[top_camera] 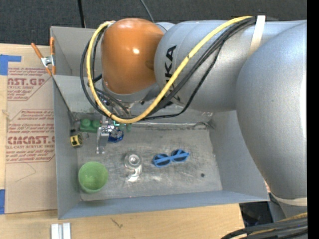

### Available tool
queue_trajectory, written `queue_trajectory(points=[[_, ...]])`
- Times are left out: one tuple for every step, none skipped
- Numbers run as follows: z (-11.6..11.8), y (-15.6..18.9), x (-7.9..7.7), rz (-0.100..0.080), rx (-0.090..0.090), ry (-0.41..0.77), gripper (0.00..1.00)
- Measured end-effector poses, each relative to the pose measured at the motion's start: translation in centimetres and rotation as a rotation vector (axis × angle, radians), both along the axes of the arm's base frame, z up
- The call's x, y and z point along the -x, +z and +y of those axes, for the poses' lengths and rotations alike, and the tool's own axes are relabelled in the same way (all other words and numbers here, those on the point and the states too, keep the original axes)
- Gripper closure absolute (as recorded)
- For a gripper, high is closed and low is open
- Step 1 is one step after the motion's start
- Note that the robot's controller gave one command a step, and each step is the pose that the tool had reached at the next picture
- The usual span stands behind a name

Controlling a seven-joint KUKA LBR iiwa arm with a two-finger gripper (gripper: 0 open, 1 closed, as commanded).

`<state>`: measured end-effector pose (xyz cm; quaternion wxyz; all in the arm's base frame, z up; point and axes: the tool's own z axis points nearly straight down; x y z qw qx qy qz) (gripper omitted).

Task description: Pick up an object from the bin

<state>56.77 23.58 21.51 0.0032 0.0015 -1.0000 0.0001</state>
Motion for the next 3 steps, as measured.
queue_trajectory(points=[[-7.3,-14.0,0.3,-0.014,-0.004,0.443,0.0],[-14.4,-13.6,2.2,-0.01,-0.002,0.496,0.0],[-14.2,-13.5,2.1,-0.01,-0.002,0.498,1.0]])
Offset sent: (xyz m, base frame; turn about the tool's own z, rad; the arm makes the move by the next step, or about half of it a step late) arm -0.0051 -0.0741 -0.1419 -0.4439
